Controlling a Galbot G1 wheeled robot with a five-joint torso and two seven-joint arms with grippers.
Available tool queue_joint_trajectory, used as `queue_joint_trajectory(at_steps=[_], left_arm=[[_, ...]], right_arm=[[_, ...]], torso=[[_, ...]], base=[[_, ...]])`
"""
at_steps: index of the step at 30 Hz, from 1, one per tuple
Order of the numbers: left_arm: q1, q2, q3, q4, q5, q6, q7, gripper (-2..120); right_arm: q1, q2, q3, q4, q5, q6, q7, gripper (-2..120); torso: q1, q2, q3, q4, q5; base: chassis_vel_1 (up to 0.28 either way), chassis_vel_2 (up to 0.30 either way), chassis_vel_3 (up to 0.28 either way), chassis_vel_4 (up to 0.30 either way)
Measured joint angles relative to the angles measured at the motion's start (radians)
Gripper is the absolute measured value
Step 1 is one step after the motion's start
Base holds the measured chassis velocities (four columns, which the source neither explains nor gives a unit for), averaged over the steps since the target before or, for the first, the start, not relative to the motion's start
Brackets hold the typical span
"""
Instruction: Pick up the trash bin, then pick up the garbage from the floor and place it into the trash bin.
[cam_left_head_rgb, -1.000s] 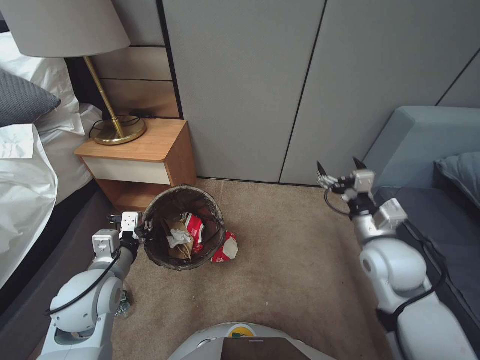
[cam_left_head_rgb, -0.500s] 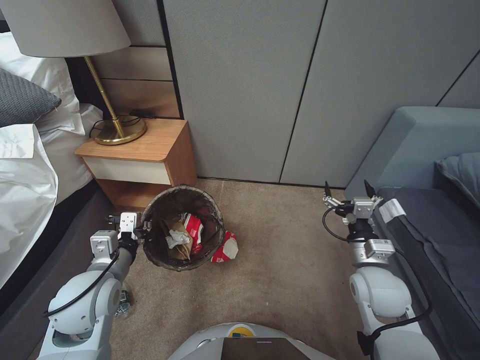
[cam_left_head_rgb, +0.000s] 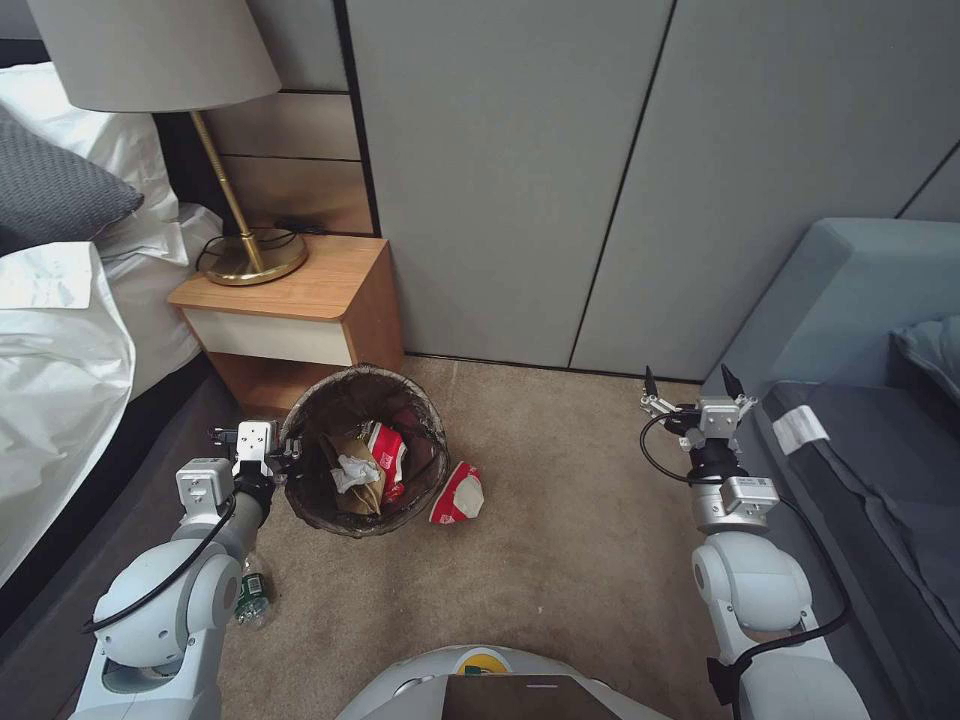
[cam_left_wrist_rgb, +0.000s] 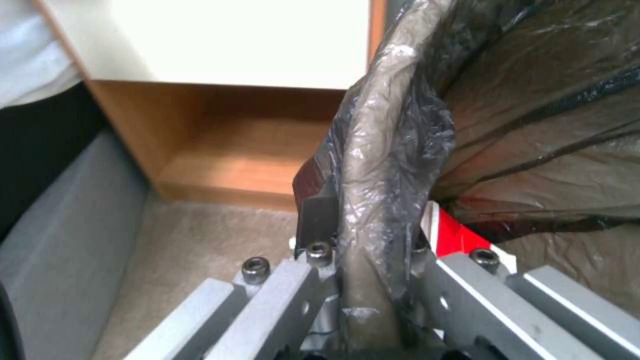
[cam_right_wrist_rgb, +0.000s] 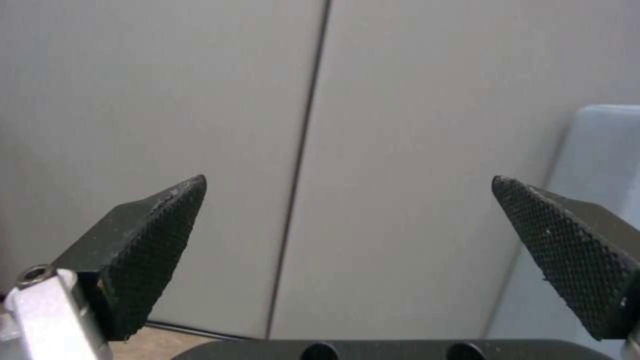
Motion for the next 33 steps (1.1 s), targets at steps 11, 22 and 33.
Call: queue_joint_trajectory(at_steps=[11,22,33], left_arm=[[0.003,0.002,-0.001,-0.005,-0.003,0.000,-0.002,0],[0.000,-0.001,-0.002,0.004,-0.002,0.000,0.002,0],[-0.004,-0.001,-0.006,0.015,-0.005,0.000,0.011,0]], right_arm=[[0.002,0.007,-0.002,-0.006,-0.002,-0.002,0.000,100],[0.007,0.003,0.003,-0.017,-0.001,-0.003,0.002,100],[0.001,-0.003,0.003,-0.012,0.002,-0.013,0.011,100]], torso=[[0.000,0.000,0.000,0.0002,0.0000],[0.000,0.000,0.000,0.0003,0.0000],[0.000,0.000,0.000,0.0001,0.0000]], base=[[0.086,0.084,0.078,0.084],[0.070,0.064,0.071,0.070],[0.000,0.000,0.000,0.000]])
